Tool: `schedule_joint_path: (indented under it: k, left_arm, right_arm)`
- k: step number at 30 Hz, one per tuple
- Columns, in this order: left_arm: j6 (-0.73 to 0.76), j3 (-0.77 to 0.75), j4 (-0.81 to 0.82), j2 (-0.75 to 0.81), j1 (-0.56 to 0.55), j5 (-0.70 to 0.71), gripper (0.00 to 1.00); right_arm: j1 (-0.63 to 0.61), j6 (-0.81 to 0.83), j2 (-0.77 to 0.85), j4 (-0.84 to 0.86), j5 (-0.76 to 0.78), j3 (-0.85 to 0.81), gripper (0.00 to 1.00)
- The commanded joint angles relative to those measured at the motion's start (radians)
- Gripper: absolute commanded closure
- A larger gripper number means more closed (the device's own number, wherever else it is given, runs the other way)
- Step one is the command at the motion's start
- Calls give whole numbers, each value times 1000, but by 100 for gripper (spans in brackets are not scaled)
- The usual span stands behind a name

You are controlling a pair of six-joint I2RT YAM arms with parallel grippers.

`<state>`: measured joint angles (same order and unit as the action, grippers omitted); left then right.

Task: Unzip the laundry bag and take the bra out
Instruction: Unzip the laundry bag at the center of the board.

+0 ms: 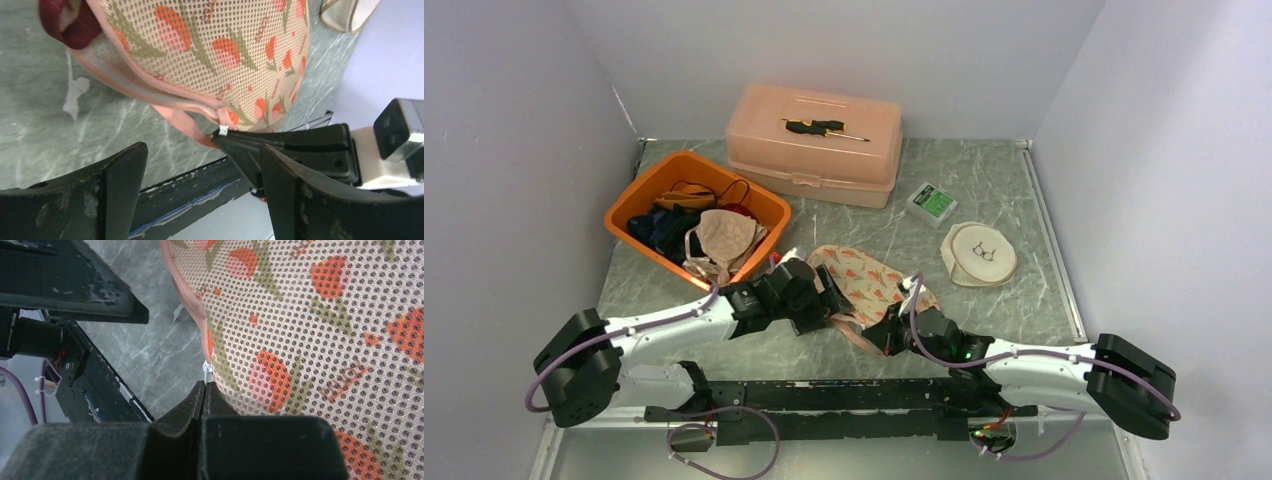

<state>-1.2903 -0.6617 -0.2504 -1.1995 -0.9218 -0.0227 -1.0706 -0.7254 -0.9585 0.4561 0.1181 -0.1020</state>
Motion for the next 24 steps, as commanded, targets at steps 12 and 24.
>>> schedule_joint_path:
  k: [12,24]
  left_arm:
    - [-246,-21,268,-239,-58,117,16]
    - [-223,-24,223,-213,-58,210,83]
  right_arm:
    - [-5,7,-2,77,-31,-51,100]
    - [-7,-20,181,-76,-18,-4,100]
